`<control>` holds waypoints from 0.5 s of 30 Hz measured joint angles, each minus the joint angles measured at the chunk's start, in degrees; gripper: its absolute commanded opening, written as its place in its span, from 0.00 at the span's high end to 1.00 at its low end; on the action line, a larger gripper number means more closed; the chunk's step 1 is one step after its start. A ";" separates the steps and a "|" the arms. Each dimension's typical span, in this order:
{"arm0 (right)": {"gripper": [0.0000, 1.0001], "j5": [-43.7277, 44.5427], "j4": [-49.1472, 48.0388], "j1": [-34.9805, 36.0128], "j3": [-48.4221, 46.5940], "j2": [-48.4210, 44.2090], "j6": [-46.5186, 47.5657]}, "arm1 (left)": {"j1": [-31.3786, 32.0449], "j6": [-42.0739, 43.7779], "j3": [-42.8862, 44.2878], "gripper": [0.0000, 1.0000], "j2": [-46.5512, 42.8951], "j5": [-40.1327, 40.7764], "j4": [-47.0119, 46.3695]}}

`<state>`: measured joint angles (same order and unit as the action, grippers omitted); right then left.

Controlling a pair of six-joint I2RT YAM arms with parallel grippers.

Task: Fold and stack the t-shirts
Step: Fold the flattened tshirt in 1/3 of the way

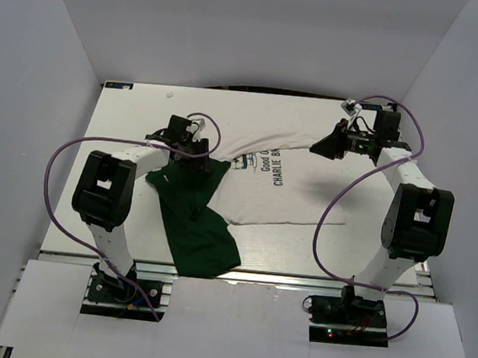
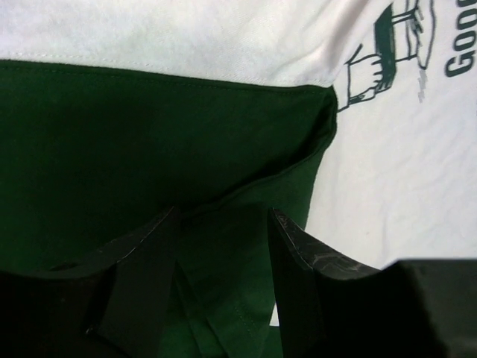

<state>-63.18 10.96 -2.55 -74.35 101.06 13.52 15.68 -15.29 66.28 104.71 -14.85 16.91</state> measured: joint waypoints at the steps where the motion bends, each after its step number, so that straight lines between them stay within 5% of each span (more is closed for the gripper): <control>1: 0.64 -0.02 -0.02 0.00 0.31 -0.07 -0.09 | 0.20 0.04 -0.13 0.39 0.00 0.59 0.04; 6: 0.64 0.00 -0.57 0.00 1.14 -0.20 -0.70 | 1.11 0.52 -0.26 0.41 0.02 3.15 1.18; 15: 0.64 -0.04 -1.25 0.00 1.75 -0.72 -1.36 | 2.89 1.70 -0.22 0.79 1.77 7.04 1.36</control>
<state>-63.22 9.72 -2.55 -72.60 100.33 12.16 18.57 -13.58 66.06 106.48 -7.81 18.26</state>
